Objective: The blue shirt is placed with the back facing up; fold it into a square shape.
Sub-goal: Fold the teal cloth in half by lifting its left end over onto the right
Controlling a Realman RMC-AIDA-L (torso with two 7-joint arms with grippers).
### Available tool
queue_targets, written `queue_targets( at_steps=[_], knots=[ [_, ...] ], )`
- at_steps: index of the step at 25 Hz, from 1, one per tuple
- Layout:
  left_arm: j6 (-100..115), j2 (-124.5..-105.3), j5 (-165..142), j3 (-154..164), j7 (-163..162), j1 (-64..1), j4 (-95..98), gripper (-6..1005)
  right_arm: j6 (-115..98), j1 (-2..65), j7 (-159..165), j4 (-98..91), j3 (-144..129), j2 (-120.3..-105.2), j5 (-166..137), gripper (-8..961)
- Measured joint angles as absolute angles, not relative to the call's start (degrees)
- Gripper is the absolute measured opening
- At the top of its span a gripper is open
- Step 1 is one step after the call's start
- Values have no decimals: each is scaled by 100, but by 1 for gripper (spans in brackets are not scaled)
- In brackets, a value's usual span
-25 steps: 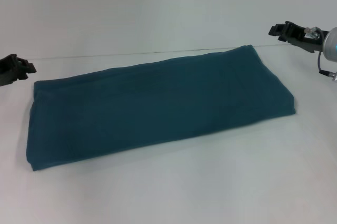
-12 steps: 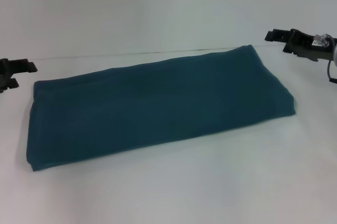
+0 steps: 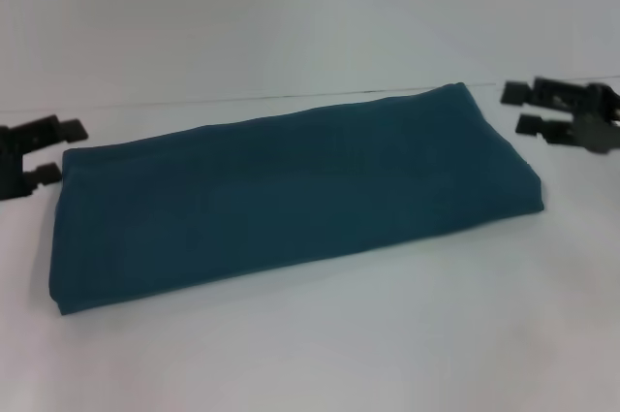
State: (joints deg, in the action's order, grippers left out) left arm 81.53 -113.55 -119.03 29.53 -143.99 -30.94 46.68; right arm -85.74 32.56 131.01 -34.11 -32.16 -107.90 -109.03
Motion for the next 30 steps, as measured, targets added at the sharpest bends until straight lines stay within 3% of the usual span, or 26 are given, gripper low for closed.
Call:
queue_targets(
  at_steps=[5, 7, 18, 30],
  knots=[
    [8387, -11397, -11820, 2915, -14402, -2883, 4459, 895, -9236, 3090, 13013, -3418, -3311, -10640, -11134, 882],
    [8365, -11423, -11817, 2817, -14435, -2857, 4254, 894, -9262, 3032, 12960, -3418, -3282, -10634, -11146, 884],
    [7279, -11695, -11807, 2584, -14406, -2784, 3471, 890, -9198, 3007, 12743, -3393, -3002, -10878, -11109, 887],
    [6623, -11725, -12015, 2708, -14366, -2777, 3092, 889, -9157, 3155, 12624, -3344, -3050, -10913, -11149, 886]
  ],
)
